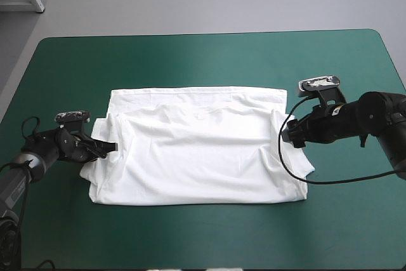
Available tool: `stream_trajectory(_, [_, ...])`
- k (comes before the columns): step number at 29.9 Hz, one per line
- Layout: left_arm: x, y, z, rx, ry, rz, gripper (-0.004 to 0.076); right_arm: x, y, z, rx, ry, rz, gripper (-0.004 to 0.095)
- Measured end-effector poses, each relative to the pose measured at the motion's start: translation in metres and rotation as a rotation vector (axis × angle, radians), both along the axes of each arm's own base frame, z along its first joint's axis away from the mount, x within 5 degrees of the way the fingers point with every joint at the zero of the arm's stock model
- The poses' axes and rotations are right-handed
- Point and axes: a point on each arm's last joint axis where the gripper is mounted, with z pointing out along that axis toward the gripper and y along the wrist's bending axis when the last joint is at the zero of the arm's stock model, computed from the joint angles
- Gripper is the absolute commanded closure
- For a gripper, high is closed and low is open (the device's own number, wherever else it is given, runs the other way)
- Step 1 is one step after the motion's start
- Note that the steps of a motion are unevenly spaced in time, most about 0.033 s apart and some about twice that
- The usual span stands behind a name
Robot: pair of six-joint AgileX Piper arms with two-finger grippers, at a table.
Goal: Fold the cloth
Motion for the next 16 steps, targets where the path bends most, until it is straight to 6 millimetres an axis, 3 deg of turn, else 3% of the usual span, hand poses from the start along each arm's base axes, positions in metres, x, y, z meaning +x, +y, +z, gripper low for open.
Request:
stream_trajectory(8, [-0.010, 0.004, 0.010, 0.058, -0.011, -0.003, 0.0703, 0.000, 0.000, 0.000, 0.001, -0.001, 0.000, 0.0170])
stream_trajectory(16, [-0.026, 0.007, 0.041, 0.082, -0.115, 0.061, 0.0703, -0.002, 0.000, 0.003, 0.011, -0.013, -0.001, 0.0170])
